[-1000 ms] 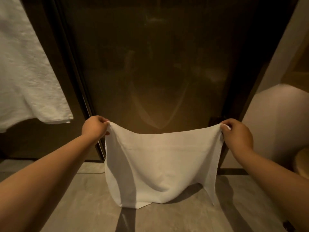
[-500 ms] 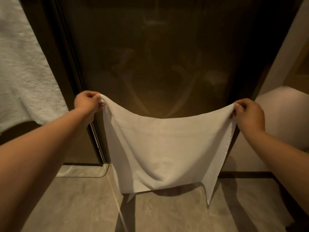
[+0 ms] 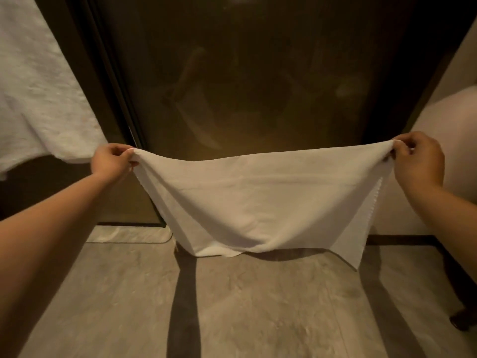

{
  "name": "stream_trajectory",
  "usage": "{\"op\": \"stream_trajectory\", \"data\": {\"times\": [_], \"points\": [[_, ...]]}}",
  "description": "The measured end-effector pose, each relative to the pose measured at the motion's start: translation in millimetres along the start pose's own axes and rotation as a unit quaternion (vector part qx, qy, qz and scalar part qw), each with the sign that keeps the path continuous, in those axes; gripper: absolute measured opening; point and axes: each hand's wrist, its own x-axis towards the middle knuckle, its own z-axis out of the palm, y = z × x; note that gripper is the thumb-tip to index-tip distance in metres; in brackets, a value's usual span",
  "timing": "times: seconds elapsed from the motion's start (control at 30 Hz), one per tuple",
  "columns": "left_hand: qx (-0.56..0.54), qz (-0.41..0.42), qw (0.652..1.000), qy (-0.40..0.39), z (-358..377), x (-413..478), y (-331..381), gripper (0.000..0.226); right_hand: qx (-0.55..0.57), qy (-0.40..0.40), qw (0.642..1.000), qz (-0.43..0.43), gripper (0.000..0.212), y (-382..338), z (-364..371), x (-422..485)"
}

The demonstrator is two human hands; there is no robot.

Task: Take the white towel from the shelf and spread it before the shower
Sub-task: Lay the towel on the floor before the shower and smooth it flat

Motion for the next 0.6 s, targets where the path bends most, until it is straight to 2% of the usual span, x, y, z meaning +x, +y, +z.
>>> {"op": "stream_trajectory", "data": {"times": [0.17, 0.4, 0.6], "points": [[0.024, -0.038, 0.999, -0.012, 22.9, -33.3, -66.3, 0.009, -0.026, -0.042, 0.998, 0.025, 0.025, 40.4, 13.9, -43.8], [0.053, -0.067, 0.996, -0.038, 20.4, -81.5, -152.1, 0.013, -0.084, -0.023, 0.996, 0.012, 0.021, 108.8, 20.0, -91.6], [0.093, -0.075, 0.987, -0.107, 15.8, -126.4, -217.8, 0.008, -0.16, -0.047, 0.986, -0.018, 0.019, 181.6, 16.5, -145.5]]}}
